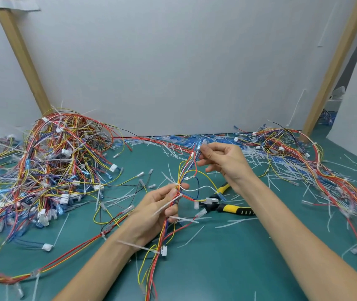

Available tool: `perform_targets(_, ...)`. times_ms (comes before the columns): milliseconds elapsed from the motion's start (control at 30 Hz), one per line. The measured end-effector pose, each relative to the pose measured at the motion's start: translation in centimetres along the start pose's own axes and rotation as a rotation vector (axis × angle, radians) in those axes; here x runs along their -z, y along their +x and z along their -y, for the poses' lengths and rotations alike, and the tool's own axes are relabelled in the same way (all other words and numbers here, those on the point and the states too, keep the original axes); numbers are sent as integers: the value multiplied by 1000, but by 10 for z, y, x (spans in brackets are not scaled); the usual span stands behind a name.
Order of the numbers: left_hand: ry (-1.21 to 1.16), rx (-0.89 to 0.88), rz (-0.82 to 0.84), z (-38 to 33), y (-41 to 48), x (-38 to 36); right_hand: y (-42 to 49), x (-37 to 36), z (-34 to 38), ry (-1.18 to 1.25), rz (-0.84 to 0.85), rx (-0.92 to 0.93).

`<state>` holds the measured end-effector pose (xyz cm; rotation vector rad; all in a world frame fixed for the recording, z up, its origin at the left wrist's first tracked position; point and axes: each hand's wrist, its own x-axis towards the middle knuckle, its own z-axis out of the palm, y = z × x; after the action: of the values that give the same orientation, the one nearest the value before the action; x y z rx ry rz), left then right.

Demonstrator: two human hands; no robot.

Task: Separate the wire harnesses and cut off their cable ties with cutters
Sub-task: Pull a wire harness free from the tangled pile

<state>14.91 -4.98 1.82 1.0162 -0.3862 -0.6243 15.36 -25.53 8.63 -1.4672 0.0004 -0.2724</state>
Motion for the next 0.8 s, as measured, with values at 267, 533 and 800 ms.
perform_targets(267, 155, -28, 40, 1, 2, 1, 0, -7, -3, 12, -146, -67)
perform_targets(533, 293, -50, 19, 4, 2, -1, 6, -6, -4, 57, -334, -57)
perform_targets(800, 266, -64, -30, 8, 3, 1, 8, -3, -6, 64, -234, -100)
